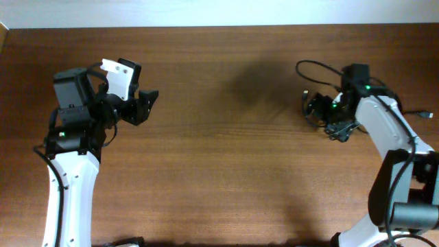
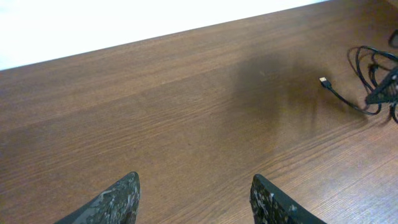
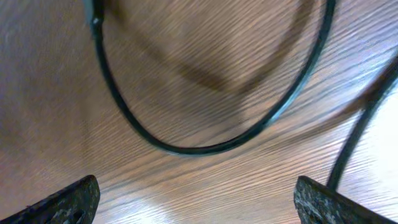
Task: Untangle cables
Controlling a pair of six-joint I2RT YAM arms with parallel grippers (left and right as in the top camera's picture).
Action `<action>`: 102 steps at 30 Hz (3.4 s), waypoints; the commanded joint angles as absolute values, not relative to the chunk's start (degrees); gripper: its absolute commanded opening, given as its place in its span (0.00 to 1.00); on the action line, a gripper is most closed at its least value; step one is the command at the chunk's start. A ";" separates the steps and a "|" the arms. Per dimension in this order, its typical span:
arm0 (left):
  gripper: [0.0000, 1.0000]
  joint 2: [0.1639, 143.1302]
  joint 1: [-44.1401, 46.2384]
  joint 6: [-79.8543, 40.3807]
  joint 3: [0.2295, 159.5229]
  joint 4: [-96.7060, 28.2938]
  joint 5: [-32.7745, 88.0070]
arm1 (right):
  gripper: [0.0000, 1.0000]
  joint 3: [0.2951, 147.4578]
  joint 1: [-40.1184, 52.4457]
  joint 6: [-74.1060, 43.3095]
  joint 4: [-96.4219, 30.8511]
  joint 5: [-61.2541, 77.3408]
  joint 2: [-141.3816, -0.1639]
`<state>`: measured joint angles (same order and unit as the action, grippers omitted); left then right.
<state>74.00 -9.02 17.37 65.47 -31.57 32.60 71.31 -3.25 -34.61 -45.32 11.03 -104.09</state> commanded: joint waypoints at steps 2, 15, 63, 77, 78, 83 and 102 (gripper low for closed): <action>0.57 74.19 -8.82 17.65 65.78 -31.57 33.23 | 0.99 70.65 2.90 -48.77 -44.38 0.69 -103.57; 0.56 74.19 -8.78 17.65 65.78 -31.62 33.28 | 0.89 62.04 2.22 -53.25 -38.79 -11.99 -106.87; 0.63 74.19 -8.78 17.67 65.78 -31.77 33.30 | 0.99 101.10 -31.79 -3.51 -70.70 4.97 -105.43; 0.65 74.19 -8.78 20.25 65.78 -32.23 33.04 | 1.00 74.63 -13.89 18.28 -46.76 4.95 -107.44; 0.64 74.19 -8.78 20.25 65.78 -32.23 33.04 | 0.98 73.58 -13.89 13.91 -45.47 4.95 -107.44; 0.63 74.19 -8.78 20.25 65.78 -32.25 33.08 | 0.81 71.94 -13.76 -24.62 -45.91 5.74 -107.44; 0.63 74.19 -8.78 20.23 65.78 -32.67 33.26 | 0.58 69.52 -2.63 -51.29 -46.44 -2.24 -107.46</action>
